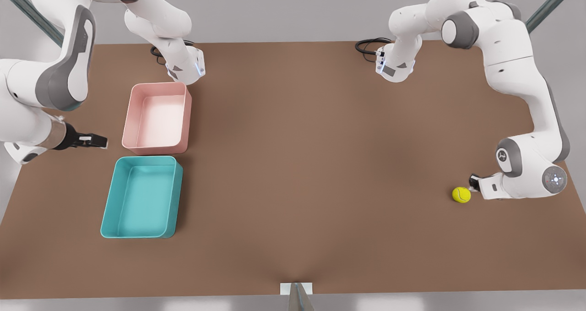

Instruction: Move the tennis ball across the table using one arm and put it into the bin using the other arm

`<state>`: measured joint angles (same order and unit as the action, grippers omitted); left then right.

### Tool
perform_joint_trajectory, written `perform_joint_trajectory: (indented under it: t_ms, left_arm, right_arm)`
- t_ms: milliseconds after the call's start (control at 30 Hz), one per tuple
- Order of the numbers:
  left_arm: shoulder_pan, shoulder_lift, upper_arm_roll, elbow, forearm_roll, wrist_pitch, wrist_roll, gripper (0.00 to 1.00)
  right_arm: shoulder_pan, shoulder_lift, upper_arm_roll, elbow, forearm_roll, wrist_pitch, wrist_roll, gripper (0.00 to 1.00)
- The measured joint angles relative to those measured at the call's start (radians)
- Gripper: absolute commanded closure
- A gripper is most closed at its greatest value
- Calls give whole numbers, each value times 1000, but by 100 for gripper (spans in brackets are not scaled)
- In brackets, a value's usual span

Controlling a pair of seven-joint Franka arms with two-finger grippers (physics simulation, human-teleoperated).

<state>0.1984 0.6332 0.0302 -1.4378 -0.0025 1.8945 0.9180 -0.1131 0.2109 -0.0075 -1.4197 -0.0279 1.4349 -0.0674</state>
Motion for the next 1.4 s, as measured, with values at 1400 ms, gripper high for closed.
perform_joint_trajectory:
  t_ms: [1400]
  left_arm:
    - [-168,117,35,-202,179,432,961,79]
  right_arm:
    - [17,-99,4,-16,37,16,-3,0]
